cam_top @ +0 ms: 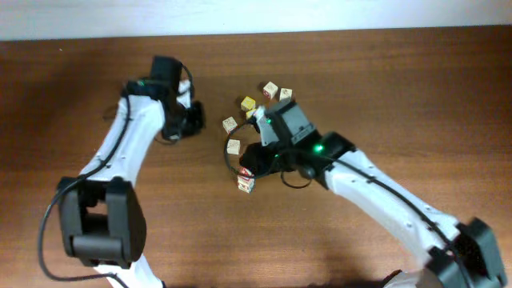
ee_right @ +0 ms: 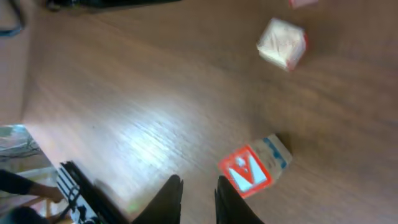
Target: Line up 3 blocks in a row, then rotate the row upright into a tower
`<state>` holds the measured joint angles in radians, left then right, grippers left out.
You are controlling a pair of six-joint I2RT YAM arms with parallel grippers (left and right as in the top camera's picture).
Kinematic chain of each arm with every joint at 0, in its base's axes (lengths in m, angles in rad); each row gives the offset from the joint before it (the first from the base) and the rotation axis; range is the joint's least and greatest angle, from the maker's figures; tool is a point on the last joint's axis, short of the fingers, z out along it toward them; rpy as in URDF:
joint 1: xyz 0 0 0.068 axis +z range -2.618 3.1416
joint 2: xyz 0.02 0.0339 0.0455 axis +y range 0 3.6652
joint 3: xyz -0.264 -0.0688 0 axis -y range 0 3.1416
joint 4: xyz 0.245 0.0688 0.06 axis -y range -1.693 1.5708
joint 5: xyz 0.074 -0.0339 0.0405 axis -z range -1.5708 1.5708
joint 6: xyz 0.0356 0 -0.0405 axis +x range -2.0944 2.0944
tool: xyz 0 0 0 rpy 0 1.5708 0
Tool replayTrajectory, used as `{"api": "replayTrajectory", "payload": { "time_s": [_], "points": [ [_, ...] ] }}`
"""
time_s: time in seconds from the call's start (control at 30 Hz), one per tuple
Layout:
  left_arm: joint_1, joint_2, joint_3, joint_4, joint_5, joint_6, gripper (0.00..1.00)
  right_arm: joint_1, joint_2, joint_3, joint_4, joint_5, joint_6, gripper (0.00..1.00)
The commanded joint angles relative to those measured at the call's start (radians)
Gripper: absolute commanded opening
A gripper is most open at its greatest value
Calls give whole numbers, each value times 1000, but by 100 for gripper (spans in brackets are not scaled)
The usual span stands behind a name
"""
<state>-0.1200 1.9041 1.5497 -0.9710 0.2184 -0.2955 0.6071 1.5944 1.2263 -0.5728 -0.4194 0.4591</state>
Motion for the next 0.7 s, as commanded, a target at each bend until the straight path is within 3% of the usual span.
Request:
{"api": "replayTrajectory", "payload": {
  "time_s": [0.0, 0.03, 0.07, 0.1, 0.13, 0.17, 0.23, 0.27, 0.43, 0.6, 0.67],
  "points": [
    [54, -113, 195, -67, -104, 36, 0, -84, -146, 131, -89, 22, -83, 22],
    [64, -140, 228, -75, -113, 37, 2, -106, -180, 152, -116, 31, -89, 25],
    [78, -184, 248, -76, -114, 36, 32, -148, -248, 174, -156, 59, -89, 32],
    [83, -212, 248, -82, -115, 36, 99, -174, -291, 179, -179, 74, -90, 36],
    [84, -232, 248, -83, -114, 36, 99, -194, -327, 181, -200, 86, -90, 37],
    [84, -251, 248, -83, -114, 36, 99, -236, -406, 182, -249, 112, -115, 45],
    [84, -255, 248, -83, -114, 36, 99, -295, -551, 182, -362, 233, -115, 86],
    [84, -254, 247, -83, -114, 36, 99, -306, -593, 182, -394, 275, -115, 98],
    [84, -254, 247, -83, -114, 36, 99, -313, -754, 182, -473, 304, -115, 98],
    [84, -254, 247, -83, -114, 36, 99, -313, -760, 182, -530, 329, -115, 99],
    [84, -254, 247, -83, -114, 36, 99, -313, -754, 163, -537, 452, -115, 98]
  ]
}}
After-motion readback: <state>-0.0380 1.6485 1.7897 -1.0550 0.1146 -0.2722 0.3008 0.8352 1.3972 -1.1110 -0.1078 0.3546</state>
